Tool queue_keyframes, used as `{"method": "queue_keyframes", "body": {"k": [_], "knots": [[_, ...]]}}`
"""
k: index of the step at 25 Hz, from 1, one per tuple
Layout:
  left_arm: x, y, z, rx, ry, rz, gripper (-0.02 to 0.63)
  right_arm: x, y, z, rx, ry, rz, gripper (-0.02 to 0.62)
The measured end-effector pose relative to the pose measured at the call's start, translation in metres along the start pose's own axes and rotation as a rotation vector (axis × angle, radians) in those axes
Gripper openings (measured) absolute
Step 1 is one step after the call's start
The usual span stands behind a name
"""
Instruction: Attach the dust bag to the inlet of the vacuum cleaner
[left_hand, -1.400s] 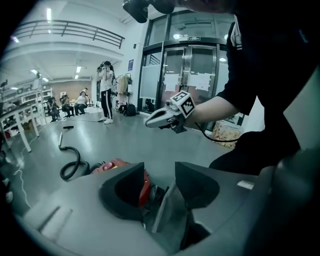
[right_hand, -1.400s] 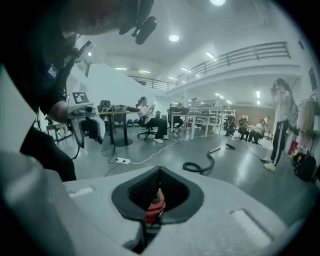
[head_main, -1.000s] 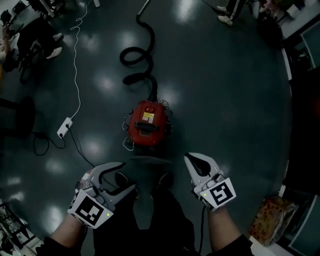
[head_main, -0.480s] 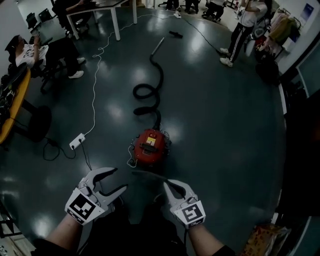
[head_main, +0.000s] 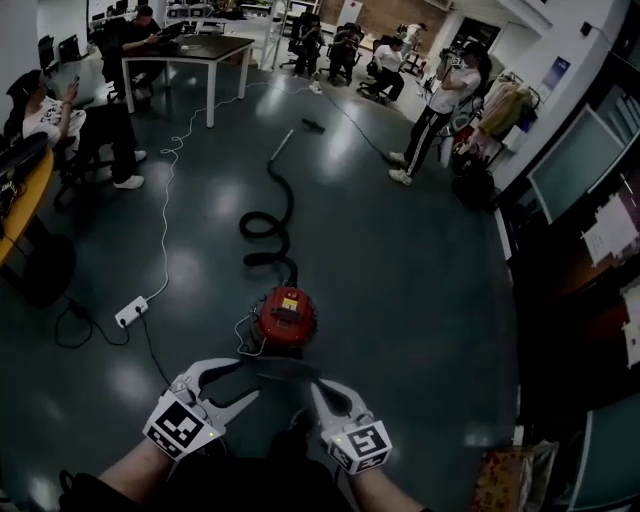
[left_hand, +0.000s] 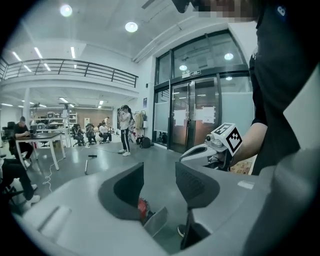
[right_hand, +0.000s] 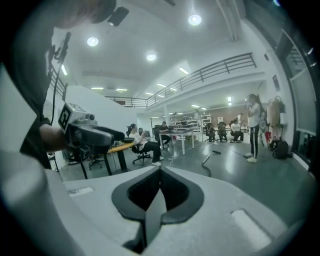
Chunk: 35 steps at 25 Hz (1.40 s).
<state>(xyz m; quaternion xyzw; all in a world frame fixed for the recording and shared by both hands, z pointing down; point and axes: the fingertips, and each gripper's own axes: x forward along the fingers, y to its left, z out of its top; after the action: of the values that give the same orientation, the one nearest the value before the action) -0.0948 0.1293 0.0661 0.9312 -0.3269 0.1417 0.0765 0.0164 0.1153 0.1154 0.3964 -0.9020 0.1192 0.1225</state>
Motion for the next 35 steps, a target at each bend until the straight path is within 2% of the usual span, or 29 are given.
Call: {"method": "queue_keyframes", "body": {"k": [2,5,9,13,17,22,25,28,35], "knots": [[-0.025,-0.006,-0.004,0.000,-0.026,-0.023,0.204,-0.004,0.027,0.005,0.008,-0.012,-0.028,0.002],[-0.049,-0.020,-0.007,-0.008,-0.063,-0.053,0.204,-0.016,0.061,0.018,-0.044,-0.021,-0.037,0.002],[-0.071,-0.044,-0.011,0.002,-0.070,-0.079,0.195,-0.032,0.096,0.032,-0.090,-0.049,-0.025,0.002],[-0.077,-0.078,-0.007,0.013,-0.081,-0.097,0.171,-0.049,0.114,0.036,-0.104,-0.058,0.008,0.002],[-0.065,-0.117,-0.001,0.001,-0.081,-0.084,0.138,-0.078,0.112,0.021,-0.089,-0.080,0.066,0.002],[-0.040,-0.152,0.026,0.061,-0.112,-0.095,0.076,-0.118,0.089,0.041,-0.066,-0.179,0.027,0.002],[-0.030,-0.170,0.047,0.088,-0.126,-0.103,0.051,-0.135,0.085,0.043,-0.032,-0.227,0.059,0.002],[-0.030,-0.180,0.052,0.086,-0.119,-0.095,0.002,-0.145,0.084,0.040,-0.028,-0.223,0.077,0.002],[-0.026,-0.186,0.052,0.052,-0.129,-0.080,0.000,-0.159,0.084,0.043,-0.016,-0.263,0.063,0.002]]}}
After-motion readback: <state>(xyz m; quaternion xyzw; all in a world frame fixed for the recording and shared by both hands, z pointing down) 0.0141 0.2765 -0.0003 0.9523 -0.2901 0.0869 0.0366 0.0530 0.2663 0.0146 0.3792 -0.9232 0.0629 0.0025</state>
